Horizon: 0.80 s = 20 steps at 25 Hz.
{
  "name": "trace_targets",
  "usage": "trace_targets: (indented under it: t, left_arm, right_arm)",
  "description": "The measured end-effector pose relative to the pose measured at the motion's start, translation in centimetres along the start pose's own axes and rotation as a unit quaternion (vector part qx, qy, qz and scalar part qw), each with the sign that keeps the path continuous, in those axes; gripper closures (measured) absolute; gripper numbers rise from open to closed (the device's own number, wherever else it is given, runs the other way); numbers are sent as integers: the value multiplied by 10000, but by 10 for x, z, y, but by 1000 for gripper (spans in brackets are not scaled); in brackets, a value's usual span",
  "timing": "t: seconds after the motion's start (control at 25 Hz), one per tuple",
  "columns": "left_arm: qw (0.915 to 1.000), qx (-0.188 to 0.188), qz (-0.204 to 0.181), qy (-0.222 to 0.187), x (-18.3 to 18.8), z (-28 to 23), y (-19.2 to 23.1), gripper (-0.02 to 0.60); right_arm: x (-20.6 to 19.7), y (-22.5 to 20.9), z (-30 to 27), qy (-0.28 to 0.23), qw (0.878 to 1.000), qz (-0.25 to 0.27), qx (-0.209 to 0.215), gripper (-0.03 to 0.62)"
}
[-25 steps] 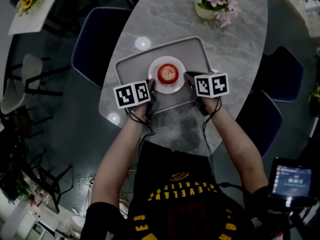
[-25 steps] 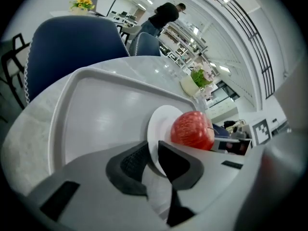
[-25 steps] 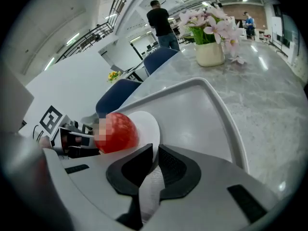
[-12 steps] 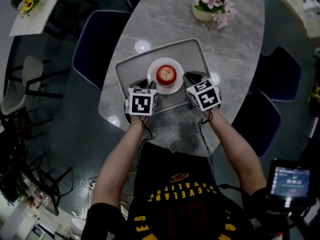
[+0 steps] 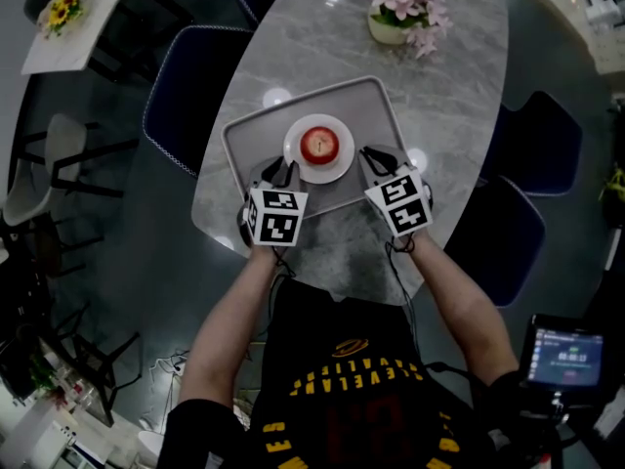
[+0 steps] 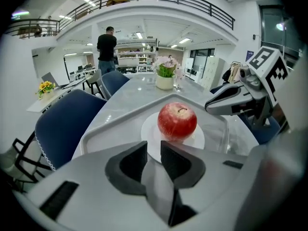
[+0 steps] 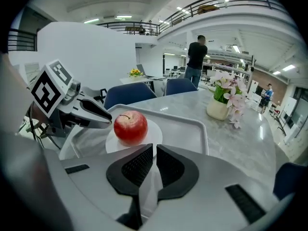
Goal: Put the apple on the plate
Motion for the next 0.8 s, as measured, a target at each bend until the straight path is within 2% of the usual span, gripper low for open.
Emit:
trace_targets:
  t: [0.2,0.24,0.28,0.32,0.56,0.8]
  left_arm:
    - [9981,10,74,-604,11,48,12,495]
    - [9972,-20,100,-741,13,55,12,519]
    - [9961,-62,133,-866,14,62,12,581]
    - [9950,-119,165,-974,15,70,11,581]
    - [9863,-505,225,-1554,20,116,-7,581]
    - [9779,-951,130,-1857,22,143,-32,581]
  right_arm:
    - [15,29,28,-777,9953,-327,471,568]
    - [17,32,33,-917,9935,-404,532,568]
    - [18,35,39,-1028,9920,-467,559,568]
    - [19,39,44,-1117,9908,-518,567,569]
    - [19,73,73,-1459,9865,-597,442,588]
    - [10,94,93,-1461,9860,-683,427,588]
Point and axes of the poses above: the fingertips, and each gripper's own axes: z backward along the fingers, y to its left, x out of its top, the point moved 5 cm from there along z, backward along the fingers, and after that the axes turned 12 degrees about x, right-handed, at the moved point
